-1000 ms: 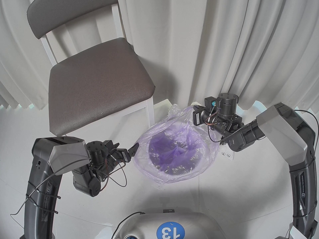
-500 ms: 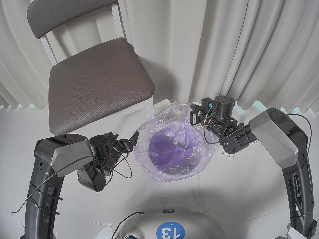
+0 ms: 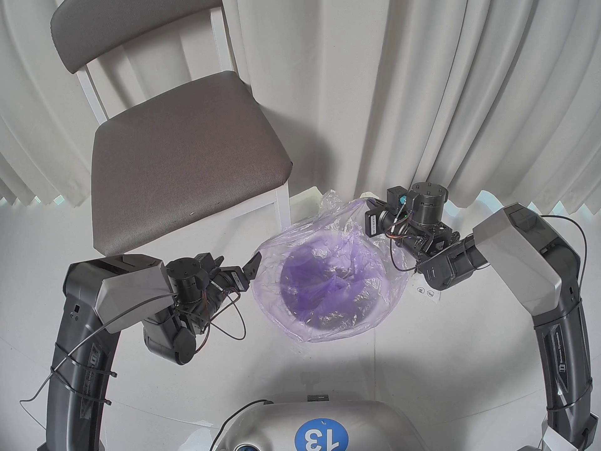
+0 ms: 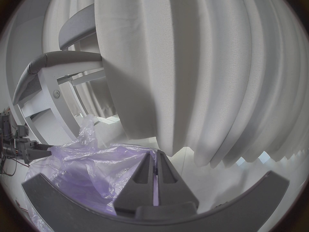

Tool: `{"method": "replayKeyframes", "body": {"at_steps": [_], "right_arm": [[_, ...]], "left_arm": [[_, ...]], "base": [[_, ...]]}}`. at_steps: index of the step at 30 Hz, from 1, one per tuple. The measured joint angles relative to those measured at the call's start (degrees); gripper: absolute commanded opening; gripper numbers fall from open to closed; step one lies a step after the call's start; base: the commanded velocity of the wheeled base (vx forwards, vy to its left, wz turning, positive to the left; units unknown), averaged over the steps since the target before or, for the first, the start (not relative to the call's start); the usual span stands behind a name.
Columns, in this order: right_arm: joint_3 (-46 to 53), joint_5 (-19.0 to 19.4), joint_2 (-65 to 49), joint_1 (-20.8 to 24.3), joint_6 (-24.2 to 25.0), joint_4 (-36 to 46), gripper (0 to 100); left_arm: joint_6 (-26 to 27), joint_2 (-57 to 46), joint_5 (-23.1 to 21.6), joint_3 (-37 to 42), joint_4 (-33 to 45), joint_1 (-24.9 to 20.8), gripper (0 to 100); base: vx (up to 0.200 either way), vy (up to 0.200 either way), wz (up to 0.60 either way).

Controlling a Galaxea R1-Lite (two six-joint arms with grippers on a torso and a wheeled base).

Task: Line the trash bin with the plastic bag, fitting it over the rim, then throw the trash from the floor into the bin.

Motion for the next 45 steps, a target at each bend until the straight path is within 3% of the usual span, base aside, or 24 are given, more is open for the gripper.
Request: {"method": "replayKeyframes", "body": {"at_steps": [3, 7, 8, 16, 23, 28, 31, 45], "right_arm": [[0.0, -0.05, 0.24, 0.06, 0.0, 0.0, 0], [-0.11, -0.07, 0.71, 0.17, -0.13, -0.04, 0], [-0.13, -0.07, 0.79, 0.17, -0.22, -0.09, 100], [0.44, -0.05, 0.93, 0.15, -0.44, -0.22, 100], [8.24, -0.05, -1.41, -0.79, -5.45, -0.96, 100], [15.63, -0.46, -5.71, -1.35, -8.67, 0.46, 100], [17.58, -2.84, -7.8, -1.49, -9.17, 1.04, 100], [14.77, -4.23, -7.01, -2.04, -8.53, 0.55, 100]], "left_arm": [[0.3, -0.74, -3.06, 2.71, -1.28, 0.5, 100], [0.5, -1.85, -3.85, 4.69, -1.44, 0.94, 100], [0.52, -2.05, -3.89, 4.99, -1.41, 0.99, 100], [0.61, -2.73, -3.61, 5.57, -1.41, 0.48, 100], [0.9, -2.86, -2.82, 4.91, -1.39, 0.13, 100], [0.94, -2.6, 0.61, 3.34, -1.39, -1.27, 100], [1.01, -2.23, 2.68, 1.96, -1.44, -2.58, 100], [1.07, 0.02, 5.81, -1.49, 1.18, -4.29, 100]], "base": [[0.0, 0.0, 0.0], [0.0, 0.0, 0.0], [0.0, 0.0, 0.0], [0.0, 0.0, 0.0], [0.0, 0.0, 0.0], [0.0, 0.0, 0.0], [0.0, 0.0, 0.0], [0.0, 0.0, 0.0]]}}
